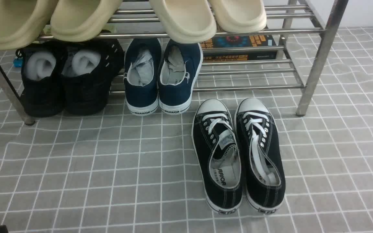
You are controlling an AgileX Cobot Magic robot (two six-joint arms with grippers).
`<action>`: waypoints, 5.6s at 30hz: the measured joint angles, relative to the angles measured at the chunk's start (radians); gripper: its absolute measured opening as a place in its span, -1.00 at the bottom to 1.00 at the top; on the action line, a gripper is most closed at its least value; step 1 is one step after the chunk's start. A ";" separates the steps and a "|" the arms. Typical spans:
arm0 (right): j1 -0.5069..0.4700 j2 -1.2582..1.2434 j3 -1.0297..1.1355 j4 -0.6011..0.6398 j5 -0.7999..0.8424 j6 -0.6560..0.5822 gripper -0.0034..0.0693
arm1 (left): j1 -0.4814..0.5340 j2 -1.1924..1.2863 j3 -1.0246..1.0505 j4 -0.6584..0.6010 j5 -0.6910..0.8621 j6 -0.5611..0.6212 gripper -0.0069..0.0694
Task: Take the shoes off the shelf with your hand from the grey coffee tablecloth.
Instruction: 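Grasp the leftmost shoe on the bottom shelf of the shoe rack with the left gripper, then set the held shoe down on the floor in front of the rack with the left gripper, then grasp the leftmost shoe on the bottom shelf of the shoe rack with the left gripper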
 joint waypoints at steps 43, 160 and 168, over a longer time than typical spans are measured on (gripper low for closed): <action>0.000 -0.001 0.000 0.000 0.000 0.001 -0.25 | 0.000 0.973 -0.802 0.097 0.175 -0.932 -0.26; 0.000 -0.001 0.000 0.000 0.000 0.000 -0.25 | 0.002 1.318 -1.019 0.017 0.226 -0.921 0.34; 0.000 -0.001 0.000 0.000 0.000 0.000 -0.25 | 0.002 1.448 -1.052 -0.212 -0.020 -0.752 0.35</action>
